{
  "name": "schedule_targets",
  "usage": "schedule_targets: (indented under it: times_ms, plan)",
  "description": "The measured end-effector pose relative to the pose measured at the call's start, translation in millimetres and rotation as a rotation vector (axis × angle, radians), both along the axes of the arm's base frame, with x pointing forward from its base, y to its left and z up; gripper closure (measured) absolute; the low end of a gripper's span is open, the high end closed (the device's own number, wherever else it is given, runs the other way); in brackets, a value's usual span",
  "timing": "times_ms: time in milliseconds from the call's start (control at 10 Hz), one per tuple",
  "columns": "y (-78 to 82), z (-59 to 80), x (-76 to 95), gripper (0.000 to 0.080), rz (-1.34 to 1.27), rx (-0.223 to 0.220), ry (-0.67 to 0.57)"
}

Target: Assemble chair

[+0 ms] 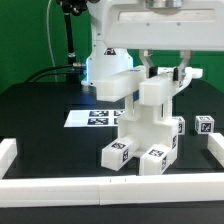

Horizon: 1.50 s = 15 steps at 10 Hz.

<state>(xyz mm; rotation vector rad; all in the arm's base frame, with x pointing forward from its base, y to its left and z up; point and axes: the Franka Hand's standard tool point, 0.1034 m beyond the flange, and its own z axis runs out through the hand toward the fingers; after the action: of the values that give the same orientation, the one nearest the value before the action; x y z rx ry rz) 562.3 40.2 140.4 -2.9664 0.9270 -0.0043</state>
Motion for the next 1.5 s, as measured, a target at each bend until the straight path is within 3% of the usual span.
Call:
schedule_targets:
  times_ms: [600, 1200, 1500]
  plan:
    - [8.4, -5.0, 1.8, 0.0517, 0.038, -0.003, -0.009]
    - [8.8, -24.9, -1.0, 0.0517, 0.082, -0.015, 0.012]
    - [6.8, -41.9, -3.2, 0.0517, 0.084, -0.029, 0.019]
